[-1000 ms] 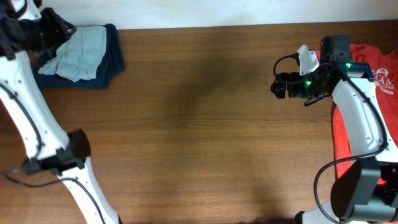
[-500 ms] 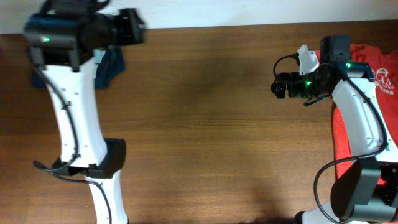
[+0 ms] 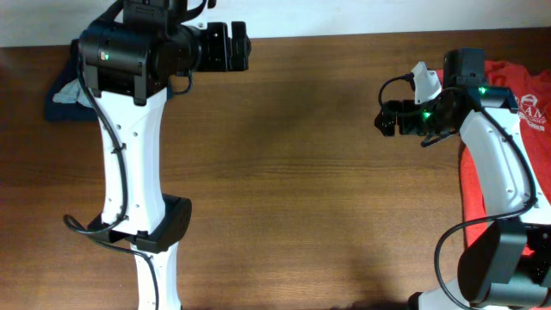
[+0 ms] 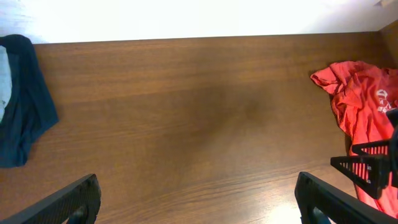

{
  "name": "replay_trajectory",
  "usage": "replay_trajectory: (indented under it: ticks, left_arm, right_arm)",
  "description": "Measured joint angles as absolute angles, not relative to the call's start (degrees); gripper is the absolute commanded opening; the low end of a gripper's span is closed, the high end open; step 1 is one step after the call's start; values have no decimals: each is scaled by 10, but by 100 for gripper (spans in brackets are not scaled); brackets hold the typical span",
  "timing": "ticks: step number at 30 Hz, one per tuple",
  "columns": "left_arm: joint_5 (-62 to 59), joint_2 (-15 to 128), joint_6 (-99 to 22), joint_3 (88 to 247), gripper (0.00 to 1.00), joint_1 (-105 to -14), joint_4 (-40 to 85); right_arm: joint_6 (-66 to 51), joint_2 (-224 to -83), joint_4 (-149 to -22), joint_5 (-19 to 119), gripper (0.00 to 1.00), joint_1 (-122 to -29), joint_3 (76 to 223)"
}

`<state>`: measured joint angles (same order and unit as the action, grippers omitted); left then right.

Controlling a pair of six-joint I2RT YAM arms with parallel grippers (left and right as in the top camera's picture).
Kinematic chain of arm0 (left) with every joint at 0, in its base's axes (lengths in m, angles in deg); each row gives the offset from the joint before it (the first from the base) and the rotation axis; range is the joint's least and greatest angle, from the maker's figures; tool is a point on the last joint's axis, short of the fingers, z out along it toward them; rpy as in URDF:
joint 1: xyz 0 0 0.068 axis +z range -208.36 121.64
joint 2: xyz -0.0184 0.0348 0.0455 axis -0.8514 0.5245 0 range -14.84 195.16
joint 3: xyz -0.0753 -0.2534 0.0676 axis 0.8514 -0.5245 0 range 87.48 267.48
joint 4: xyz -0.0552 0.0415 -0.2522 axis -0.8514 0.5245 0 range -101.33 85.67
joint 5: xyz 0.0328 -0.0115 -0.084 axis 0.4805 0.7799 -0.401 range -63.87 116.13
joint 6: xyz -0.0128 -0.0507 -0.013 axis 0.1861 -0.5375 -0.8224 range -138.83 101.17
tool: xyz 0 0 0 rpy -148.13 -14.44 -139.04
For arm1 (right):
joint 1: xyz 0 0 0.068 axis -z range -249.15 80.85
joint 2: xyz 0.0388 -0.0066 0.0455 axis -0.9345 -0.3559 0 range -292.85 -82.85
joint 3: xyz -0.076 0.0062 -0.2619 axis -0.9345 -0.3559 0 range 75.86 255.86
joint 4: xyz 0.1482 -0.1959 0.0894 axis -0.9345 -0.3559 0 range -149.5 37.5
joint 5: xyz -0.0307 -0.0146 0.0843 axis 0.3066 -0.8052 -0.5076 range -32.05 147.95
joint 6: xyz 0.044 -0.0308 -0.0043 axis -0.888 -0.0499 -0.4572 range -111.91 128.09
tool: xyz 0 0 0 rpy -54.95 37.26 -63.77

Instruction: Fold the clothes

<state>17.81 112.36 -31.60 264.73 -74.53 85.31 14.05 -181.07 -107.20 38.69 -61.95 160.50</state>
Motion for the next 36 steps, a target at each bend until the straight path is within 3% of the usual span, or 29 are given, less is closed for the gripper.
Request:
replay_trajectory:
  ticks: [12, 18, 29, 36]
  left_arm:
    - [179, 1123, -316, 2647, 99, -745, 847]
    - [181, 1084, -316, 2601, 99, -745, 767]
    - [227, 770, -316, 2196, 99, -745, 581]
    - [292, 611, -316, 1832, 99, -745, 397]
  right_arm:
    - [140, -1811, -1072, 387, 99, -619, 1605]
    - [140, -1811, -1072, 387, 98, -619, 1605]
    - [140, -1811, -1072, 387, 99, -619, 1605]
    - [140, -1811, -1072, 387, 99, -619, 1605]
